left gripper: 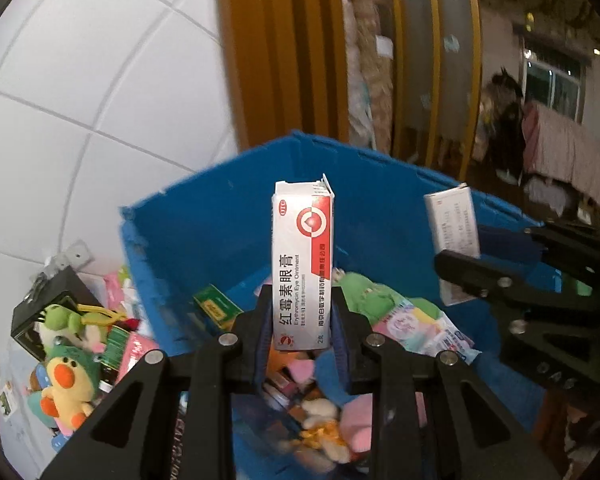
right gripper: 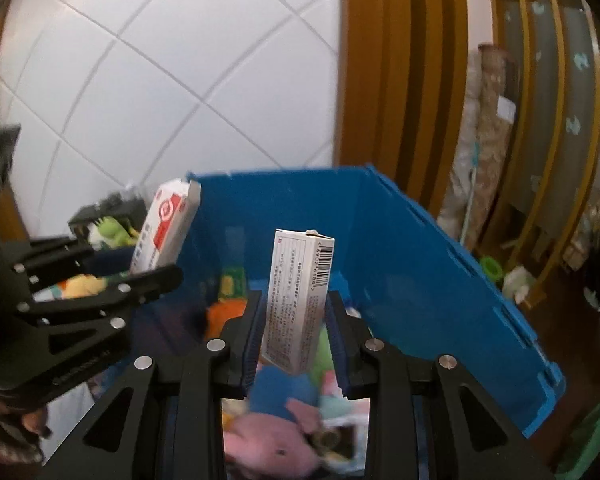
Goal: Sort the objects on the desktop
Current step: 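Carry both medicine boxes over the blue bin and release them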
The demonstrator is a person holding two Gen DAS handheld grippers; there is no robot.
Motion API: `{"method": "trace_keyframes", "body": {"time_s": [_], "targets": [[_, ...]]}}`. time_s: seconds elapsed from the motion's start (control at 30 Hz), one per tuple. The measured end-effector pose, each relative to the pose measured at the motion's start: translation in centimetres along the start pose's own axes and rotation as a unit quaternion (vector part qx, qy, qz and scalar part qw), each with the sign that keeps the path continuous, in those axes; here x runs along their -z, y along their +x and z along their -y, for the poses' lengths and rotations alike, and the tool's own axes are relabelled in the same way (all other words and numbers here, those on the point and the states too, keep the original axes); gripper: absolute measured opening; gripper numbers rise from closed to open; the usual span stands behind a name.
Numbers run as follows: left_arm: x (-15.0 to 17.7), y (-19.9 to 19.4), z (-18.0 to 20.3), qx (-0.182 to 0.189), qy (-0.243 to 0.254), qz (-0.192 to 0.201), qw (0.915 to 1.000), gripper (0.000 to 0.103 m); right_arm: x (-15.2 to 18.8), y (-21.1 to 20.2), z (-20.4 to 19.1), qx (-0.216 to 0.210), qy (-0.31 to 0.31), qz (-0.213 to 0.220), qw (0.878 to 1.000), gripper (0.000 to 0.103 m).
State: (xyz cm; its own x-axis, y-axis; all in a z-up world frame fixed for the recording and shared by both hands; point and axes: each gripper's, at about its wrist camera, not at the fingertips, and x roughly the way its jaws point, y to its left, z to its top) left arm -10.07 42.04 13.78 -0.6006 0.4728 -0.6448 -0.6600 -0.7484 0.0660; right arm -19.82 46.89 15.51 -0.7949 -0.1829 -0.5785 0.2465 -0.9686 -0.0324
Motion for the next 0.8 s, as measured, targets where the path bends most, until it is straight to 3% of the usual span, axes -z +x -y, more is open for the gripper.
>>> {"method": "trace_keyframes", "body": {"time_s": [0.1, 0.47, 0.63, 0.8], "targets": [[-0.1, 2.0, 1.7, 0.010, 0.003, -0.042, 0.9991, 0.026, 1.1, 1.5, 2.6, -0.007, -0.002, -0.024, 1.000, 0.030], [0.9, 4.9, 5.4, -0.011, 0.044, -0.121, 0.9916, 0.026, 3.9, 3.7, 6.0, -0.026, -0.015, -0.055, 0.998, 0.030], [1.4, 6.2, 6.1, -0.023, 0.070, -0.162, 0.9841, 0.026, 3.8, 4.2, 6.1, -0.040, -0.021, -0.071, 0.996, 0.030], [1.7, 6.5, 6.0, -0.023, 0.072, -0.174, 0.9819, 0.026, 4.2, 5.3, 5.7, -0.033, -0.031, -0.108, 0.993, 0.030]]}}
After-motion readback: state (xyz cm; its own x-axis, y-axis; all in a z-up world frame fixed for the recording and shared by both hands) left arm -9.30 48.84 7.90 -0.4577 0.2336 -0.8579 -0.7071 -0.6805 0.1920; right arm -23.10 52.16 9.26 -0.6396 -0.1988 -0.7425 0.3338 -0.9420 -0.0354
